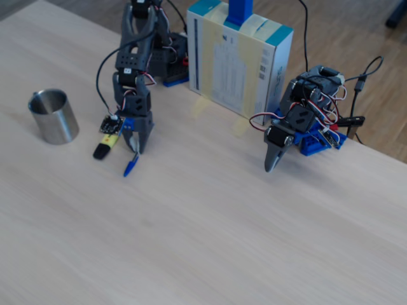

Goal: Grab the blue pen and put it in the silver cup.

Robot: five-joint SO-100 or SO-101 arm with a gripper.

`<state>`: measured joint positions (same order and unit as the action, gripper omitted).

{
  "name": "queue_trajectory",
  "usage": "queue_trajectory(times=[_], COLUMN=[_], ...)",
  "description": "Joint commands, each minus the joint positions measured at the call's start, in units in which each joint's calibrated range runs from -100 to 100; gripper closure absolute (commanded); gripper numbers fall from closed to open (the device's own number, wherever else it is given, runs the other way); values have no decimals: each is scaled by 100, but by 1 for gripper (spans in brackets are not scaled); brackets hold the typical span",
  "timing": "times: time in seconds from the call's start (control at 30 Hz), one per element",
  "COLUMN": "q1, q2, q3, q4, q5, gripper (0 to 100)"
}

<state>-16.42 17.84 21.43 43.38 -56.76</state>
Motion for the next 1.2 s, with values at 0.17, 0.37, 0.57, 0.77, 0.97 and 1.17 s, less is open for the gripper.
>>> queue_trajectory(times=[0.17, 0.37, 0.57, 0.77, 0.97, 1.17], q1=[-146, -356, -434, -574, -757, -958], q2=[-371, -961, -1534, -1992, -2598, -3305], q3=[148, 447, 520, 511, 511, 501], q4=[-353, -833, -799, -791, -851, -1340], q5=[6, 6, 12, 22, 38, 48], gripper=[98, 98, 98, 98, 98, 98])
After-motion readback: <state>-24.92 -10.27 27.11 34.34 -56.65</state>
